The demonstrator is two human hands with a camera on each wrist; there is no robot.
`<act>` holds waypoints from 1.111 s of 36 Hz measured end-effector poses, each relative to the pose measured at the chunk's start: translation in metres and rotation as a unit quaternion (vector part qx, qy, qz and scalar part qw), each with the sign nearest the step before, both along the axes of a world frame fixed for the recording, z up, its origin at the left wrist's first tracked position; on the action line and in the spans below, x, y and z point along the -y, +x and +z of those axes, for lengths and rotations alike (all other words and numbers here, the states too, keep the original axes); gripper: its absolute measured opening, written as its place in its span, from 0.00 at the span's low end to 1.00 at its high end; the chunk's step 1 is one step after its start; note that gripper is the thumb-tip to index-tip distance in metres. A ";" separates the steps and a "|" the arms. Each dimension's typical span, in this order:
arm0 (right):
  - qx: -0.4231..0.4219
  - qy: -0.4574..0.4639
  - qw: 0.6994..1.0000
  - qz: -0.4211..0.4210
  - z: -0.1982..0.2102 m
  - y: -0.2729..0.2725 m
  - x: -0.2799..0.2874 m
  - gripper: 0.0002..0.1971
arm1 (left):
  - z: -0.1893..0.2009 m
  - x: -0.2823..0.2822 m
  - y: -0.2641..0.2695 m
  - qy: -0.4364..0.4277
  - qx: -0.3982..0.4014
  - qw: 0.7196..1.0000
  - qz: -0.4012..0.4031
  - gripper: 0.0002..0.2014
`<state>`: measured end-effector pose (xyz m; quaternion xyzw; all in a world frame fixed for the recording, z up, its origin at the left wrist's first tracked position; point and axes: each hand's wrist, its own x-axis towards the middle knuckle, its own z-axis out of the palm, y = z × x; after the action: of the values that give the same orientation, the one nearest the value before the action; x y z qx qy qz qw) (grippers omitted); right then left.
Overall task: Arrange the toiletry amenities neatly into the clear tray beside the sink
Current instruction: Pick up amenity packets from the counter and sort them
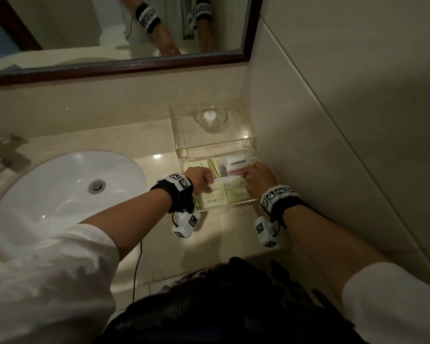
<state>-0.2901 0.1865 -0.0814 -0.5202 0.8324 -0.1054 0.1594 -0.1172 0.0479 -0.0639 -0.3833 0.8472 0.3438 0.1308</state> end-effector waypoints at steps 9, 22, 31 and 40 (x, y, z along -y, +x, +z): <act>0.009 -0.022 0.999 0.030 0.006 0.001 -0.001 0.11 | 0.003 0.000 0.001 0.005 -0.001 1.000 -0.008 0.13; 0.076 -0.009 0.997 -0.032 0.006 -0.003 -0.008 0.09 | 0.003 0.000 0.000 0.030 -0.019 0.999 0.014 0.11; 0.175 0.028 0.982 -0.066 0.021 0.010 -0.004 0.12 | 0.008 -0.004 -0.001 0.028 -0.047 0.997 0.045 0.09; 0.224 0.075 0.970 -0.054 0.021 0.025 0.009 0.17 | 0.008 -0.017 -0.004 0.042 -0.078 0.994 0.057 0.09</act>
<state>-0.2654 0.1775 -0.0607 -0.4243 0.8080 -0.1644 0.3744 -0.1214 0.0648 -0.0554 -0.3967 0.8166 0.4148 0.0603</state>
